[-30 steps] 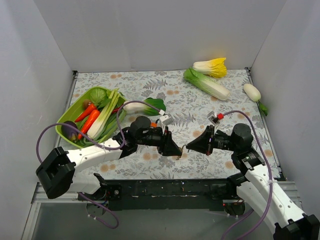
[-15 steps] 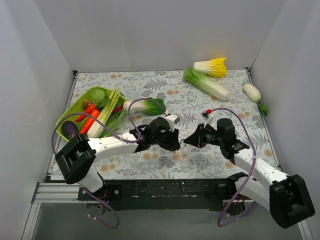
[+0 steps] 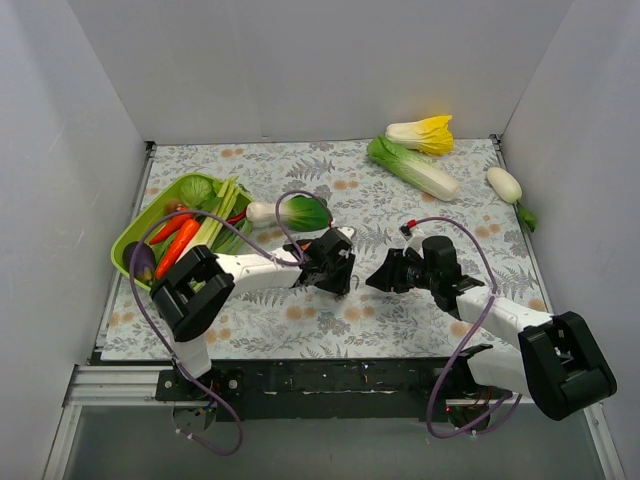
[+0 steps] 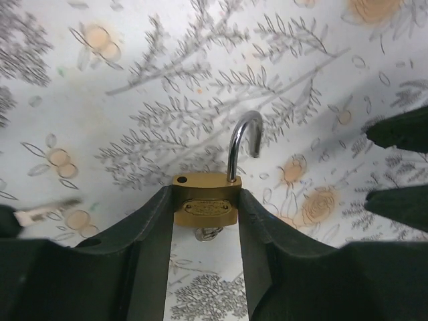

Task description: Unlock with the key

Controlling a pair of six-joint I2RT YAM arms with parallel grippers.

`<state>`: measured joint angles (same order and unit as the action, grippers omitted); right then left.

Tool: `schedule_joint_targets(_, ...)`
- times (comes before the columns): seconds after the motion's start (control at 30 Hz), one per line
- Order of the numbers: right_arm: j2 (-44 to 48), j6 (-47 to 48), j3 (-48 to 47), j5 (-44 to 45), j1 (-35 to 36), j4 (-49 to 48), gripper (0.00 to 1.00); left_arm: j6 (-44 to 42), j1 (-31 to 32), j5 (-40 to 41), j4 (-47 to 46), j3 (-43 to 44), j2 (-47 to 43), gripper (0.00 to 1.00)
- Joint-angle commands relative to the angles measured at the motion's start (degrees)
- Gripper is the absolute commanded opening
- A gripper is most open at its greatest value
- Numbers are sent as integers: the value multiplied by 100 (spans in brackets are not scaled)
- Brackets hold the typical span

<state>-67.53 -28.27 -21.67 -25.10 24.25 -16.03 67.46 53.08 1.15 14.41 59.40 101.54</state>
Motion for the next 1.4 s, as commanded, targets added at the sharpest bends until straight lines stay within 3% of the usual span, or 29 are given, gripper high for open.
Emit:
schedule_joint_targets(0.0, 125, 32, -180, 452, 10, 73, 49, -259, -298, 290, 622, 590, 217, 0)
schedule_joint_targets(0.17, 661, 50, -57, 910, 10, 583, 55, -453, -491, 386, 966, 1108, 639, 0)
schedule_joint_targets(0.33, 1328, 50, 101, 1253, 1, 1031, 56, -453, -535, 974, 1362, 1548, 1095, 0)
schedule_joint_targets(0.47, 1769, 67, 128, 1438, 10, 1321, 58, -427, -535, 993, 1362, 1759, 1280, 9)
schedule_joint_targets(0.7, 2208, 182, -39, 1693, 10, 1840, 59, -304, -527, 1185, 1389, 1874, 1255, 66)
schedule_joint_targets(0.77, 2349, 164, -74, 1719, 10, 1875, 59, -251, -518, 1396, 1319, 1830, 1080, 98)
schedule_joint_targets(0.97, 2577, 278, -460, 1859, 10, 2165, 59, -225, -474, 1836, 485, 1191, 166, 98)
schedule_joint_targets(1.1, 2745, 559, -847, 2280, 10, 2463, 60, -303, -483, 2003, -638, 462, -922, 98)
schedule_joint_targets(1.37, 3342, 876, -1427, 3037, 10, 2886, 60, -576, -597, 1406, -2039, -797, -3375, 98)
